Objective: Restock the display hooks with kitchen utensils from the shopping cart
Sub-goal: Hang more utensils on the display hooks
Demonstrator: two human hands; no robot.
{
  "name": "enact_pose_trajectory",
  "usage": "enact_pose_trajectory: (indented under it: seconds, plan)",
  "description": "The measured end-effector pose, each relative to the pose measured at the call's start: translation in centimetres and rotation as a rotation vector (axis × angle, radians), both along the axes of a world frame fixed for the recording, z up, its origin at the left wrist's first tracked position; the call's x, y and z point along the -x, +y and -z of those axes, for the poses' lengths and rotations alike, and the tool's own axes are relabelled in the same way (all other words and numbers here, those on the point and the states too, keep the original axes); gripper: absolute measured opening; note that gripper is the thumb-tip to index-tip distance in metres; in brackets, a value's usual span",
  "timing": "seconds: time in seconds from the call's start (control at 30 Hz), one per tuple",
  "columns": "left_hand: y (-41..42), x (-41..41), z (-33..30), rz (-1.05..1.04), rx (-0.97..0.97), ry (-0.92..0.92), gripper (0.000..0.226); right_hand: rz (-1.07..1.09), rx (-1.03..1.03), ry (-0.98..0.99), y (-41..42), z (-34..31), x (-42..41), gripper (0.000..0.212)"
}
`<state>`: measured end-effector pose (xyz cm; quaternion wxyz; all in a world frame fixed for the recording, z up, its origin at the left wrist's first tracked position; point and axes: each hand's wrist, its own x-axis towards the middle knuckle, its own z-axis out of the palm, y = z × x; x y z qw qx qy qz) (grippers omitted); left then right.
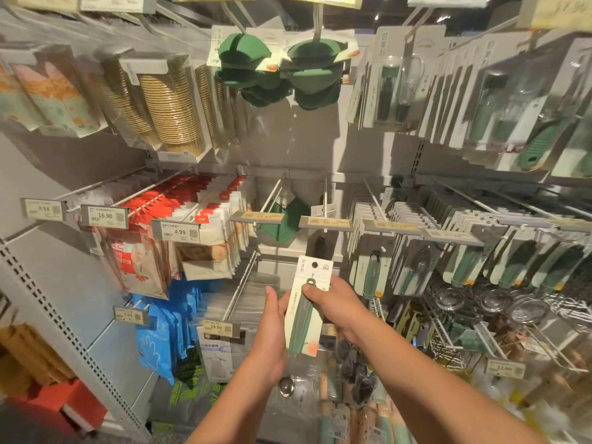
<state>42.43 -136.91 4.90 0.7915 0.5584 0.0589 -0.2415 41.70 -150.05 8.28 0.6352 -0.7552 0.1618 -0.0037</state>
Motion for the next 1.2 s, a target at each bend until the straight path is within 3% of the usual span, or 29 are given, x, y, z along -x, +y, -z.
enact_pose_trajectory:
  seconds: [0.1, 0.17, 0.27, 0.37, 0.5, 0.67, 1.0, 1.2]
  plan:
    - [-0.3, 0.2, -0.5, 0.034, -0.018, -0.054, 0.070, 0.053, -0.033, 0.012, -0.3, -0.1, 0.3, 0.007]
    - [-0.5, 0.2, -0.9, 0.040, -0.006, -0.083, 0.065, 0.071, -0.034, 0.025, -0.5, -0.1, 0.4, 0.009]
    - [-0.9, 0.2, -1.4, 0.058, -0.025, -0.134, 0.044, 0.095, -0.058, -0.012, -0.8, 0.1, 0.2, 0.019]
    - [-0.9, 0.3, -1.6, 0.058, -0.052, -0.162, 0.024, 0.109, -0.061, -0.100, -0.9, 0.1, 0.2, 0.013]
    - [-1.0, 0.5, -1.8, 0.028, -0.064, -0.188, 0.051, 0.127, 0.000, -0.202, -1.2, 0.1, -0.2, 0.015]
    - [-0.9, 0.7, -2.1, 0.029, -0.126, -0.212, 0.044, 0.195, 0.056, -0.245, -1.6, -0.4, -1.2, 0.018]
    - [-0.7, 0.8, -1.6, 0.017, -0.216, -0.205, 0.021, 0.284, 0.122, -0.107, -1.9, -0.4, -4.1, 0.046]
    - [-0.8, 1.1, -0.8, 0.030, -0.236, -0.160, 0.037, 0.335, 0.064, 0.006, -2.6, -0.5, -6.8, 0.066]
